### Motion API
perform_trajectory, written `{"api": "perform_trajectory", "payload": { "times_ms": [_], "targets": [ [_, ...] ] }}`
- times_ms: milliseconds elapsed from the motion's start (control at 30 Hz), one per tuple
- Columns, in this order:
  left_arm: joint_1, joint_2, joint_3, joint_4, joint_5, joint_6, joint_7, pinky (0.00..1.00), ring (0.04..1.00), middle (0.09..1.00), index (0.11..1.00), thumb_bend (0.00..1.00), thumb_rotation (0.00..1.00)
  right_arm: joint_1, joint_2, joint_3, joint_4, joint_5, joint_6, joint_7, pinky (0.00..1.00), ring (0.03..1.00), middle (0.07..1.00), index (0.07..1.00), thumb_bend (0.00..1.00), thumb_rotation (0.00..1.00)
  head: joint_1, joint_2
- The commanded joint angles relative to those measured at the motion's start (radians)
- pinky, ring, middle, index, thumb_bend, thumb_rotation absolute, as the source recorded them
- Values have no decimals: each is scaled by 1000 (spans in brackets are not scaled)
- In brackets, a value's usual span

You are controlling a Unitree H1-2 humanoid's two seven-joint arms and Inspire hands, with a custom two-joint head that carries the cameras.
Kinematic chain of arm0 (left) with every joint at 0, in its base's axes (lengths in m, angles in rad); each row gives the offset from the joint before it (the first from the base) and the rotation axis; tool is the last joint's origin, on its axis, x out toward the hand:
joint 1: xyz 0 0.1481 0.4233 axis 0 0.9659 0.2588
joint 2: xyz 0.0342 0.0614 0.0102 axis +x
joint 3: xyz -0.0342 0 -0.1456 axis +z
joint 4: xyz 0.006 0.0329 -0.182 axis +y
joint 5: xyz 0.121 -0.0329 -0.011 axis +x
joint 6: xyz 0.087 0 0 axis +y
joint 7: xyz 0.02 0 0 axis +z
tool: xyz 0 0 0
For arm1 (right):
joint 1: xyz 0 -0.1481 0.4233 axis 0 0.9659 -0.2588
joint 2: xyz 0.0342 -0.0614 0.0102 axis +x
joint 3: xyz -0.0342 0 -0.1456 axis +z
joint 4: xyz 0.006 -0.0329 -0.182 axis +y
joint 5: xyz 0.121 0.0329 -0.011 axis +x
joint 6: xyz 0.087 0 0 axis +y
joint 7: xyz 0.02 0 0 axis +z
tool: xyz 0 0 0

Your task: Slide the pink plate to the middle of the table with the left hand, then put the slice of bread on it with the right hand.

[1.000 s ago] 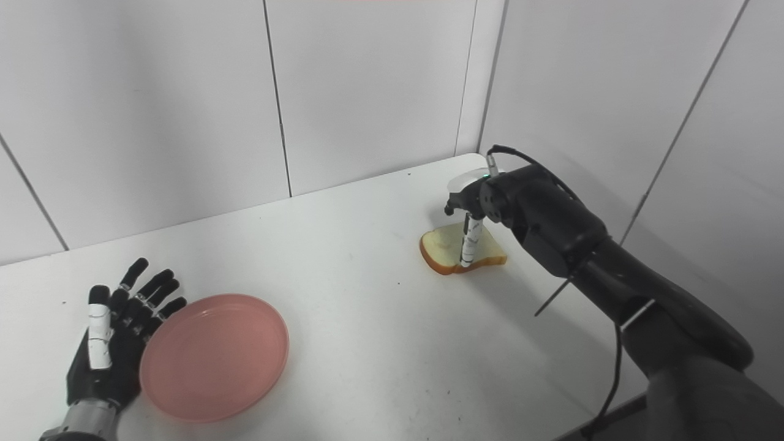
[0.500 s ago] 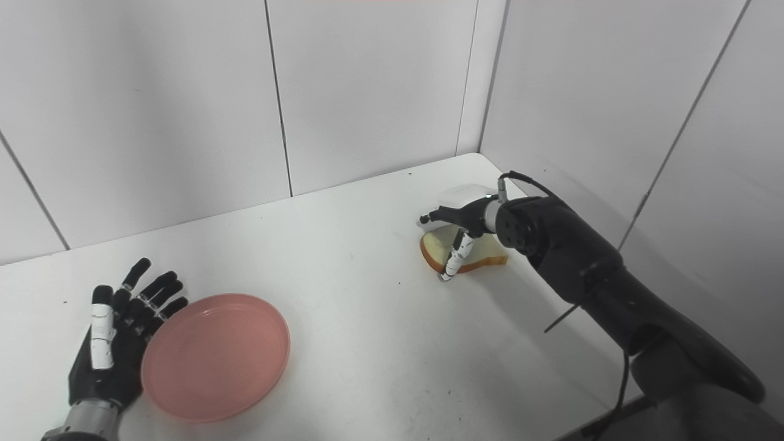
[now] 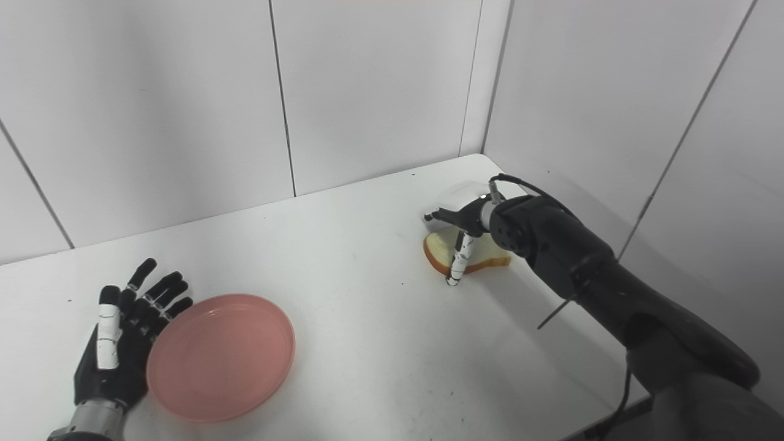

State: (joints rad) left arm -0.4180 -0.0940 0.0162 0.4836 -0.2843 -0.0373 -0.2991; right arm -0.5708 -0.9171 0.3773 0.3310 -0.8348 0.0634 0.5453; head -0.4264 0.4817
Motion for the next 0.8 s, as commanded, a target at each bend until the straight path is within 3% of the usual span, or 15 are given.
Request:
{"api": "perform_trajectory", "payload": {
  "times_ms": [0, 600, 767],
  "targets": [
    [77, -12, -7, 43, 3, 36, 4, 747, 798, 770, 881, 928, 777, -2, -46, 13, 10, -50, -19, -8, 999, 952, 923, 886, 1000, 384, 0, 0],
    [73, -8, -16, 50, 2, 36, -4, 746, 788, 753, 880, 924, 766, -27, -69, -12, 43, -15, -3, 11, 987, 913, 885, 879, 1000, 369, 2, 4],
    [74, -5, -19, 47, 6, 38, -5, 747, 791, 766, 887, 923, 774, -25, -64, -24, 45, 5, 15, 32, 902, 897, 880, 856, 1000, 338, 3, 6]
  ]
}}
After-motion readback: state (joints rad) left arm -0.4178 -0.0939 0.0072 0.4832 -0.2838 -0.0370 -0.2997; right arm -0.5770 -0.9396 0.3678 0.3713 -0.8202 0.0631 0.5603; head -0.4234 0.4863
